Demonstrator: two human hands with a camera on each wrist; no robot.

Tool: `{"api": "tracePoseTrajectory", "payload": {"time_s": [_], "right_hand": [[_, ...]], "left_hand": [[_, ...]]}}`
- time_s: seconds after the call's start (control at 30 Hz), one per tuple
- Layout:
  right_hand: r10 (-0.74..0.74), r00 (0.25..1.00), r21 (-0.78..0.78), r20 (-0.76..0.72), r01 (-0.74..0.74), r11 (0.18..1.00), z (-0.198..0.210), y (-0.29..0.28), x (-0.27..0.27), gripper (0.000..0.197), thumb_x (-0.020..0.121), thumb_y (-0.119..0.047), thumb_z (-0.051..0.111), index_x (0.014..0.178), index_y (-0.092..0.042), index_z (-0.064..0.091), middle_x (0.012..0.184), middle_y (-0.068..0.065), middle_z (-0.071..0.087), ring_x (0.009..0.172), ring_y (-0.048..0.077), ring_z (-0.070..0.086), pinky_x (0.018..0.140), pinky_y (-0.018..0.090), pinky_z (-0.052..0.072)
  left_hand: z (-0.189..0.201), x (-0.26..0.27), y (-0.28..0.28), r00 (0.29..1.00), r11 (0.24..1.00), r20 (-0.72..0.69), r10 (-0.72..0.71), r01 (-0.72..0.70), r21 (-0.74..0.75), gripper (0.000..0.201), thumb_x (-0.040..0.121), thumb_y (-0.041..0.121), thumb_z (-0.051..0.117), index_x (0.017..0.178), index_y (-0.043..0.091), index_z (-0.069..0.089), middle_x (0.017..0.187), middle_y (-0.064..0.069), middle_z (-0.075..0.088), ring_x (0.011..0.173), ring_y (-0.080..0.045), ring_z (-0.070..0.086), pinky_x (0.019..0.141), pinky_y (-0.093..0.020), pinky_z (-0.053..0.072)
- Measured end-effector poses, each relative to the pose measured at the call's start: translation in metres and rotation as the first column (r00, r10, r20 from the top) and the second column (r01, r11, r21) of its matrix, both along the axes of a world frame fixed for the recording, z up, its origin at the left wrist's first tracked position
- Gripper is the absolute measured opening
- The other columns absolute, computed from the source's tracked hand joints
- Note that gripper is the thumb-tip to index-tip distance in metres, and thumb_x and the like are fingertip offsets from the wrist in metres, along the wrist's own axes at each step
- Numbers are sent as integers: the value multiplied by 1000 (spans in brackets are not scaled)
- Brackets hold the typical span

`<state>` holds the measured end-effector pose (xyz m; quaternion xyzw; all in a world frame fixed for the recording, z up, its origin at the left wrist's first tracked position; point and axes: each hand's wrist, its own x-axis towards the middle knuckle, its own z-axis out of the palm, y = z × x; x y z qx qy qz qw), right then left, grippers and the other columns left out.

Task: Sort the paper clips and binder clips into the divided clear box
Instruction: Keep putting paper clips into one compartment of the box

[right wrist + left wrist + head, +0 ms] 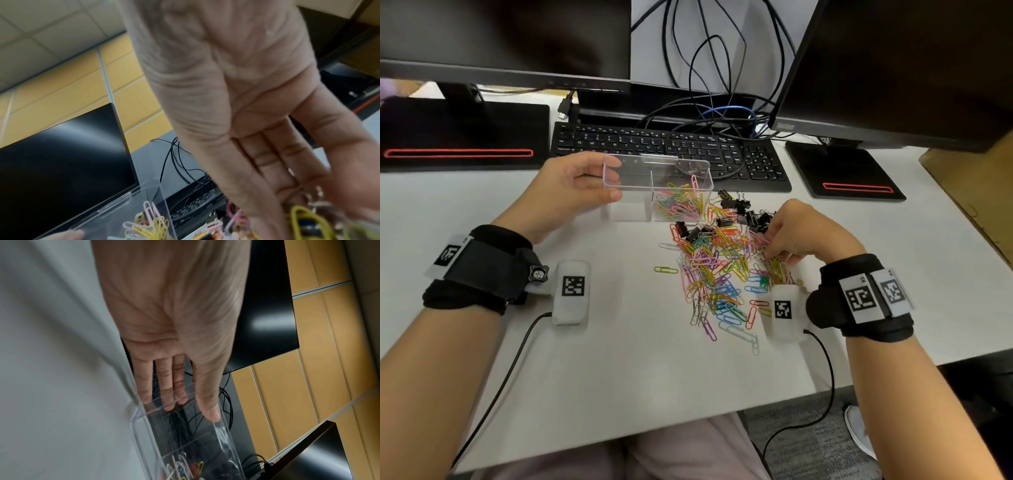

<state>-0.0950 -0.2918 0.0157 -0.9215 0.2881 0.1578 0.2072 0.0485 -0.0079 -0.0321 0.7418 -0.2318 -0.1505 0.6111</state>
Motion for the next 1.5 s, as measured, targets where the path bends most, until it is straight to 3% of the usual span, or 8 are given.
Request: {"api": "tracePoseTrajectory", "payload": {"time_s": [0.2, 0.37, 0.57, 0.73, 0.9, 1.07, 1.17, 1.5], "right_hand": [[1, 990, 23, 142, -4, 1000, 7, -8, -2, 12, 71, 1, 78, 75, -8, 71, 81, 14, 66, 72, 31, 65, 60, 32, 56], [-22, 950, 86, 311, -5, 996, 17, -12, -3, 12, 71, 1, 78, 80, -6, 75, 75, 2, 65, 75, 22, 61, 68, 34, 51], [-119, 871, 242, 477, 0, 970, 24, -11, -4, 15, 70, -1, 80, 70, -13, 71, 72, 13, 68, 67, 22, 59, 66, 34, 47], [-203, 800, 366, 564, -21, 930, 31, -6, 6, 12, 71, -3, 80, 80, -9, 73, 85, 18, 73, 81, 25, 66, 69, 33, 51], [-237, 748, 431, 620, -72, 900, 37, 6, 19, 18, 73, -2, 77, 90, 1, 72, 87, 23, 72, 73, 24, 64, 66, 31, 51], [-253, 691, 461, 677, -130, 878, 51, 20, 36, 16, 74, -3, 76, 69, -17, 73, 80, 13, 74, 79, 22, 66, 68, 31, 50], [-248, 659, 457, 710, -164, 874, 60, 29, 47, 13, 77, -4, 75, 73, -17, 73, 80, 10, 75, 78, 19, 67, 69, 32, 50], [-231, 595, 435, 770, -224, 872, 55, 53, 78, 13, 77, -4, 74, 78, -17, 71, 81, 9, 73, 68, 7, 65, 58, 12, 45]], "left_hand": [[-2, 2, 1, 1000, 1000, 1, -6, 6, -7, 42, 78, 7, 76, 114, 25, 67, 117, -16, 65, 104, -18, 67, 98, -37, 51], [-2, 3, 0, 1000, 1000, 10, 1, -1, -3, 42, 79, 6, 75, 118, 21, 66, 116, -15, 66, 102, -16, 67, 94, -29, 52], [-4, 4, -1, 1000, 1000, 13, 7, -7, -11, 43, 79, 3, 76, 118, 17, 66, 112, -12, 67, 98, -12, 67, 91, -25, 51], [-4, 5, 0, 1000, 1000, 2, 2, -2, -26, 44, 78, 3, 77, 118, 15, 66, 111, -12, 67, 100, -16, 67, 96, -34, 50], [-5, 5, 0, 1000, 1000, -8, 3, -4, -31, 42, 78, 5, 77, 116, 18, 67, 113, -15, 67, 99, -14, 67, 97, -34, 50], [-6, 5, 1, 1000, 999, -18, -2, 1, -35, 41, 78, 7, 78, 114, 23, 68, 112, -12, 68, 100, -14, 67, 96, -34, 49], [-6, 5, 0, 1000, 999, -20, -4, 4, -40, 41, 79, 5, 77, 115, 22, 67, 113, -13, 67, 99, -13, 67, 94, -30, 49], [-8, 8, 0, 1000, 999, -11, -6, 6, -37, 41, 79, 5, 77, 115, 22, 67, 113, -14, 67, 98, -11, 67, 89, -25, 50]]}}
